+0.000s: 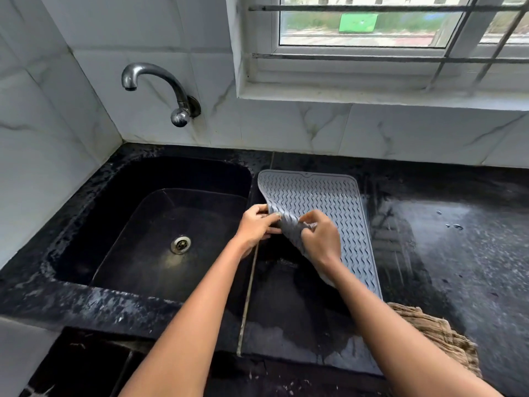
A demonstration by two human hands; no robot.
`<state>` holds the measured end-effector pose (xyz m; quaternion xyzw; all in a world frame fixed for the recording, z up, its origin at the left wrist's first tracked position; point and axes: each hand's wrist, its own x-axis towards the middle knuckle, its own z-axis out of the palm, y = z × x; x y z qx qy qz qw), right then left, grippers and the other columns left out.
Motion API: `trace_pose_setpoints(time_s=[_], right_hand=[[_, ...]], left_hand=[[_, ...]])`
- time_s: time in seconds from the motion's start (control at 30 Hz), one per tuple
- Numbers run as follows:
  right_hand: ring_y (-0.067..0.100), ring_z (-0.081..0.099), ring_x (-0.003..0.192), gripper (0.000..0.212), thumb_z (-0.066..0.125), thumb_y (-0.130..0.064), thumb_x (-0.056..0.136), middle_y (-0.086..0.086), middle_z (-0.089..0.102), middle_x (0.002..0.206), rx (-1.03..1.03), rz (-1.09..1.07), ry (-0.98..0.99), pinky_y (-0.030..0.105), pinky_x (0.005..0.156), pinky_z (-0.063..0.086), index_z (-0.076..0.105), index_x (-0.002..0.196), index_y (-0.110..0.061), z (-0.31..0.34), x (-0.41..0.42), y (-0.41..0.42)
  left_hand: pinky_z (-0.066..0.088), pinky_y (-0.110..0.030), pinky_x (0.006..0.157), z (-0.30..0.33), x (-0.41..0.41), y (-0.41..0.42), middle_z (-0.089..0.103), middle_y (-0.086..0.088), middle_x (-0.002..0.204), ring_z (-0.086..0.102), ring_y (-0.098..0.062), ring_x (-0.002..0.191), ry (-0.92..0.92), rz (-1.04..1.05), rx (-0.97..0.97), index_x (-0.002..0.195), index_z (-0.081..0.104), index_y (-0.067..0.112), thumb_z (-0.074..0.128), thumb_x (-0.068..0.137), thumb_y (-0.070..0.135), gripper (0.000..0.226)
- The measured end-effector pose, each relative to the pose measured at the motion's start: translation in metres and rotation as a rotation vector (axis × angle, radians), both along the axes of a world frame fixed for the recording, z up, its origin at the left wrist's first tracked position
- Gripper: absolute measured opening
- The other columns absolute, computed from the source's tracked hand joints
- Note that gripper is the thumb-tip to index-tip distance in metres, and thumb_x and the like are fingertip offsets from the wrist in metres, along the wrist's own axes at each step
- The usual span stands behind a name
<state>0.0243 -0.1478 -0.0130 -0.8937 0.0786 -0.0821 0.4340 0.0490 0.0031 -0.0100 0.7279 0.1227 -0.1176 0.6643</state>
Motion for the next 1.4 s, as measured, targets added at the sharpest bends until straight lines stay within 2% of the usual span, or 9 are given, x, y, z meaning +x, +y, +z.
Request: trace_pose_setpoints(time_s=[0.07, 0.2, 0.37, 0.53, 0.67, 0.9, 1.17, 1.27, 1.4], right_hand=[[0.023, 0.063, 0.085, 0.027, 0.053, 0.002, 0.075, 0.005, 0.068, 0.089, 0.136, 0.080, 0.156, 0.039, 0.080, 0.053, 0.067, 0.083, -0.019, 0.007, 0.008, -0.009], [0.020, 0.059, 0.099, 0.031, 0.057, 0.003, 0.082, 0.010, 0.063, 0.114, 0.169, 0.508, 0.519, 0.031, 0.083, 0.053, 0.066, 0.106, -0.013, 0.003, -0.003, -0.003], [0.025, 0.028, 0.127, 0.065, 0.073, -0.047, 0.073, 0.002, 0.035, 0.136, -0.570, 0.615, 0.370, 0.051, 0.102, 0.034, 0.045, 0.131, -0.044, -0.032, -0.033, 0.024], [0.027, 0.022, 0.131, 0.071, 0.067, -0.054, 0.075, 0.003, 0.030, 0.142, -0.635, 0.630, 0.349, 0.053, 0.102, 0.032, 0.035, 0.138, -0.044, -0.036, -0.037, 0.023], [0.029, 0.031, 0.131, 0.053, 0.068, -0.037, 0.082, 0.007, 0.042, 0.140, -0.530, 0.676, 0.391, 0.049, 0.107, 0.035, 0.051, 0.132, -0.030, -0.022, -0.033, 0.016], [0.023, 0.056, 0.116, 0.038, 0.069, -0.018, 0.085, 0.010, 0.061, 0.129, -0.335, 0.565, 0.444, 0.036, 0.102, 0.045, 0.060, 0.121, -0.015, 0.007, -0.038, -0.037], [0.019, 0.066, 0.087, 0.012, 0.076, -0.014, 0.070, 0.007, 0.074, 0.093, -0.491, 0.399, 0.595, 0.028, 0.080, 0.053, 0.072, 0.079, -0.020, -0.001, -0.054, -0.121], [0.020, 0.067, 0.083, 0.017, 0.077, -0.012, 0.065, 0.004, 0.072, 0.084, -0.545, 0.325, 0.654, 0.031, 0.079, 0.056, 0.063, 0.059, -0.021, -0.005, -0.062, -0.147], [0.019, 0.061, 0.086, 0.030, 0.081, -0.010, 0.061, 0.000, 0.065, 0.087, -0.590, 0.316, 0.742, 0.027, 0.074, 0.051, 0.055, 0.062, -0.024, -0.007, -0.077, -0.171]], left_hand=[[0.052, -0.022, 0.059, -0.001, -0.004, 0.007, 0.073, 0.005, 0.083, 0.068, -0.005, 0.053, 0.011, -0.037, 0.086, 0.113, 0.061, 0.012, 0.068, 0.084, 0.017, 0.029], [0.055, -0.032, 0.080, -0.008, -0.026, 0.027, 0.074, 0.005, 0.087, 0.071, -0.018, 0.079, 0.098, 0.026, 0.516, 0.097, 0.070, 0.025, 0.075, 0.070, 0.030, 0.028], [0.052, -0.037, 0.092, -0.026, -0.064, 0.036, 0.072, 0.001, 0.109, 0.067, -0.023, 0.101, 0.280, -0.080, 0.699, 0.122, 0.053, 0.030, 0.073, 0.072, 0.028, 0.053], [0.047, -0.038, 0.090, -0.028, -0.082, 0.023, 0.065, 0.001, 0.118, 0.061, -0.026, 0.112, 0.163, -0.027, 0.883, 0.131, 0.042, 0.028, 0.063, 0.082, 0.027, 0.053], [0.045, -0.041, 0.093, -0.020, -0.096, 0.003, 0.051, -0.006, 0.132, 0.053, -0.028, 0.121, 0.030, -0.020, 0.972, 0.134, 0.038, 0.024, 0.061, 0.086, 0.036, 0.055], [0.044, -0.039, 0.095, -0.016, -0.127, -0.062, 0.059, 0.000, 0.127, 0.055, -0.023, 0.118, -0.023, -0.211, 0.891, 0.124, 0.052, 0.025, 0.054, 0.090, 0.040, 0.037], [0.047, -0.038, 0.091, -0.009, -0.161, -0.149, 0.069, -0.010, 0.116, 0.061, -0.031, 0.113, 0.057, -0.443, 0.817, 0.110, 0.066, 0.017, 0.055, 0.086, 0.043, 0.037], [0.047, -0.039, 0.091, -0.010, -0.168, -0.175, 0.068, -0.014, 0.116, 0.061, -0.034, 0.112, 0.100, -0.448, 0.782, 0.110, 0.067, 0.012, 0.058, 0.084, 0.048, 0.045], [0.048, -0.040, 0.089, -0.012, -0.176, -0.202, 0.067, -0.017, 0.116, 0.061, -0.037, 0.112, 0.110, -0.392, 0.720, 0.108, 0.066, 0.010, 0.063, 0.081, 0.047, 0.047]])
